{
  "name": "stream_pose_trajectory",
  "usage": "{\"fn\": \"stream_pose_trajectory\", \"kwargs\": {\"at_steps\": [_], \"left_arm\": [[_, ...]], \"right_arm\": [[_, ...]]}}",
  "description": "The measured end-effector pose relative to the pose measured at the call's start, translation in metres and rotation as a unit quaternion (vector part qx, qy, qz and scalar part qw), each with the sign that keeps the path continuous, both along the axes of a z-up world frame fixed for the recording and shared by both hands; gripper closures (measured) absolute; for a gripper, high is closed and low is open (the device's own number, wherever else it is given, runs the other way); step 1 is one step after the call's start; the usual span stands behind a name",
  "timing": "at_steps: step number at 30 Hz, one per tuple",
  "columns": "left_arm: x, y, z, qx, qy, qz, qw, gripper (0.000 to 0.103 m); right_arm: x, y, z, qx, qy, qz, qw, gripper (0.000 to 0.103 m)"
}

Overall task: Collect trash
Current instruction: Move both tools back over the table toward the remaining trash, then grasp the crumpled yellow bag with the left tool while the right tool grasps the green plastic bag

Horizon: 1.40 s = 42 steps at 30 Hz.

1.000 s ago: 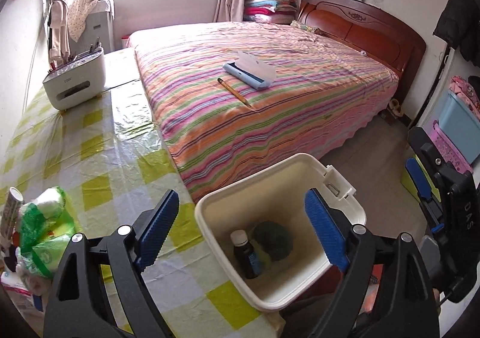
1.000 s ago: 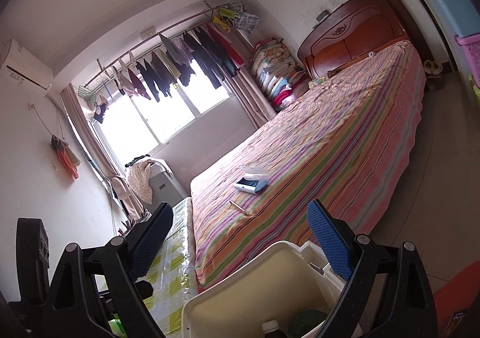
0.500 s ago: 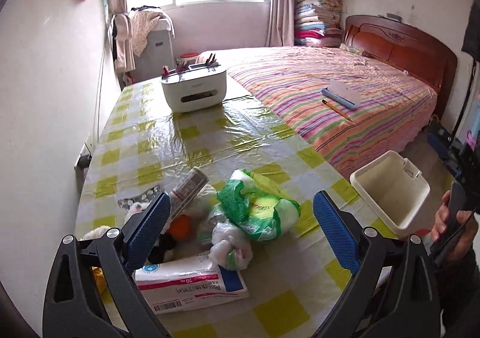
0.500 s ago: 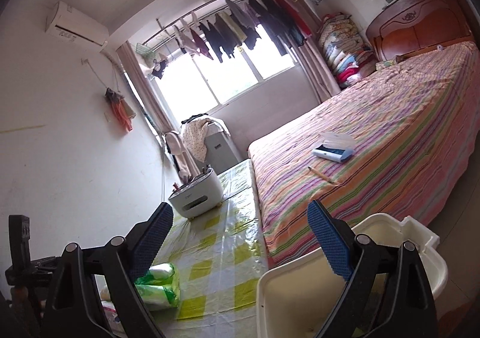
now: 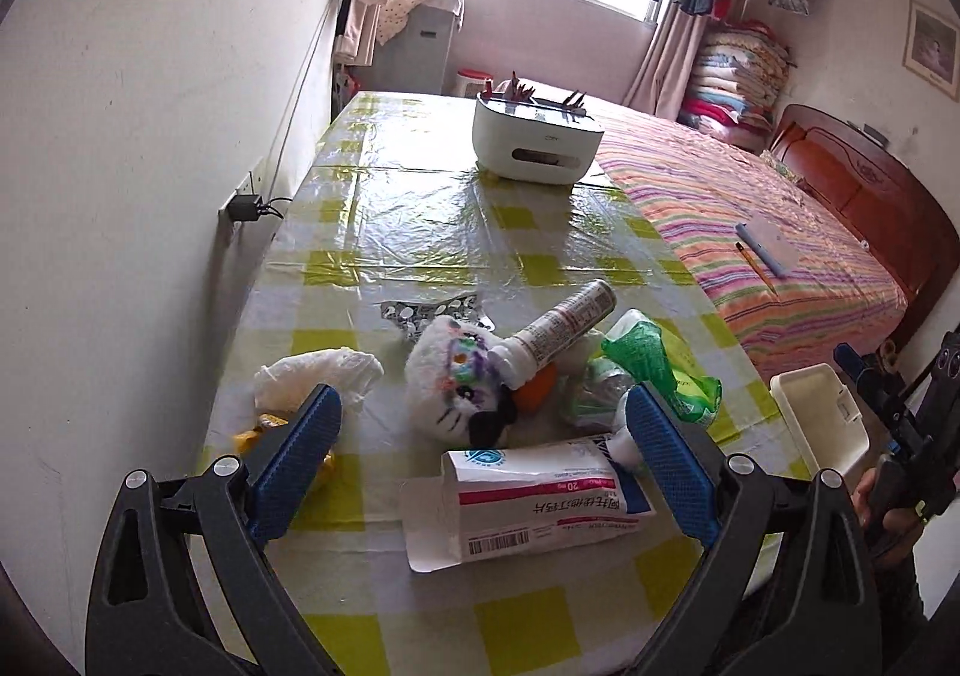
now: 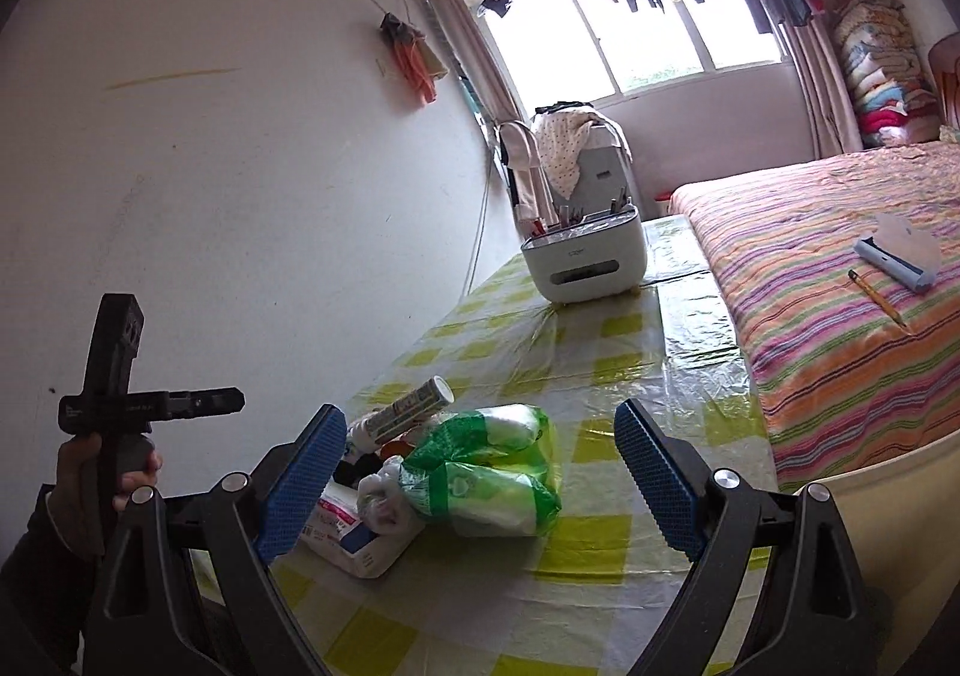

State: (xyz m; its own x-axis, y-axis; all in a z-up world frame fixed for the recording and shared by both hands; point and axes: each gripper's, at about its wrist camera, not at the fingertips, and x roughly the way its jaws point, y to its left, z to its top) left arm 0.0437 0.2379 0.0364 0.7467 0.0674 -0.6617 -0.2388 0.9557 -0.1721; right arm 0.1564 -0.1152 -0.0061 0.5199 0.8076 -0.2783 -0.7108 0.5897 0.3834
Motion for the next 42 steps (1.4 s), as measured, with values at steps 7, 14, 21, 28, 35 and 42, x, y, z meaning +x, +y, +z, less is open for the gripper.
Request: {"fn": "stream_pose_trajectory", "kwargs": {"at_steps": [7, 14, 21, 28, 35, 42], "left_arm": [[-0.012, 0.03, -0.011, -0.013, 0.029, 0.034, 0.9989, 0.009], [-0.014, 0.061, -0.032, -0.046, 0.081, 0.054, 0.9942, 0.009], [-0.011, 0.082, -0.056, -0.061, 0.122, 0.073, 0.988, 0.009], [0.008, 0.092, -0.082, -0.079, 0.172, 0.081, 0.9786, 0.009], [0.017, 0.095, -0.094, -0.101, 0.173, 0.093, 0.9753, 0.011], [0.019, 0.095, -0.104, -0.117, 0.181, 0.095, 0.9719, 0.054]], "right_arm": [[-0.016, 0.057, -0.011, -0.124, -0.062, 0.06, 0.989, 0.015], [-0.014, 0.093, -0.028, -0.233, -0.114, 0.07, 0.963, 0.015], [-0.014, 0.123, -0.048, -0.31, -0.16, 0.087, 0.933, 0.015], [-0.003, 0.134, -0.056, -0.321, -0.151, 0.098, 0.93, 0.015], [0.007, 0.137, -0.063, -0.321, -0.106, 0.108, 0.935, 0.058], [0.006, 0.127, -0.059, -0.295, -0.088, 0.105, 0.946, 0.074]]}}
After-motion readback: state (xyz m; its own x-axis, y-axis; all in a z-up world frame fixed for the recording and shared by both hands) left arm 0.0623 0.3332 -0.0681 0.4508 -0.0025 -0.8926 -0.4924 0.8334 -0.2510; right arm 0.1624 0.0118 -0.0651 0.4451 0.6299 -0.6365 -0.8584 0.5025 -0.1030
